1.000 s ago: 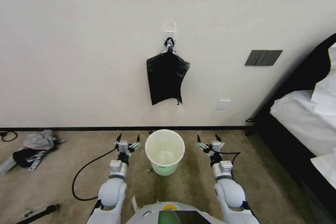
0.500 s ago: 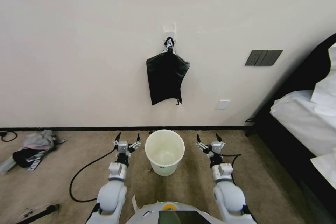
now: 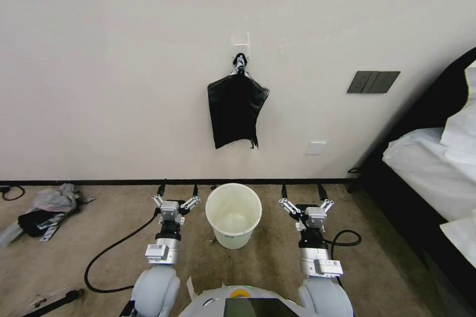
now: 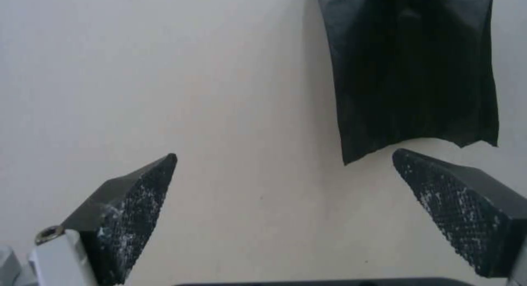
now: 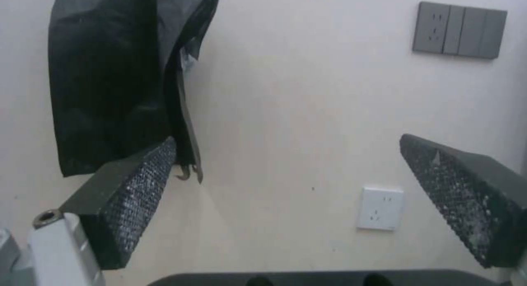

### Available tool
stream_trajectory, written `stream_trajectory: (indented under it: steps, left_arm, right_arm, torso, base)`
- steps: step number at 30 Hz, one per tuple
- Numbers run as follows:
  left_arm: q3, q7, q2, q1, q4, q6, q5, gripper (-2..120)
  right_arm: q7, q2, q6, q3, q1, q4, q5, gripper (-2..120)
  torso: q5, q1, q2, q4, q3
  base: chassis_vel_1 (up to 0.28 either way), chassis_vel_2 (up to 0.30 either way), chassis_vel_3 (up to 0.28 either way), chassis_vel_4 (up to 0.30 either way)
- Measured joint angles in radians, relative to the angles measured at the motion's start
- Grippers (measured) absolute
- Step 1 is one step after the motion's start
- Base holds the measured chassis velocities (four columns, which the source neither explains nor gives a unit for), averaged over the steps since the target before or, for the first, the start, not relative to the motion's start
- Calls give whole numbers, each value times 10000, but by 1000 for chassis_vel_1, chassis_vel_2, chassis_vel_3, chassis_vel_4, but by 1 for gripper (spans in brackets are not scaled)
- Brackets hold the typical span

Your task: Place a trash bag onto the trash bin.

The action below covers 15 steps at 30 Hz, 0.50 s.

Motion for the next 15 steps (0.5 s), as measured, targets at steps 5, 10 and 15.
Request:
stream_trajectory:
  steps: [5, 10, 15]
  left_arm:
    - [-19, 21, 35, -9, -2, 13, -4, 100]
    - [-96, 41, 147, 14, 58, 14, -30, 100]
    - [-218, 50, 190, 76, 60, 14, -52, 100]
  right_arm:
    - [-100, -255, -225, -86, 85, -31, 567, 100]
    - [-642, -973, -679, -322, 596, -12, 2075, 100]
    - [-1093, -1831, -1483, -621, 1745, -167, 3752, 100]
  torso:
    - [1, 0, 0, -1, 0]
    - [1, 0, 0, -2, 1]
    - [1, 0, 0, 2, 0]
  base:
    - [0, 0, 0, 0]
    - [0, 0, 0, 0]
    - [0, 0, 0, 0]
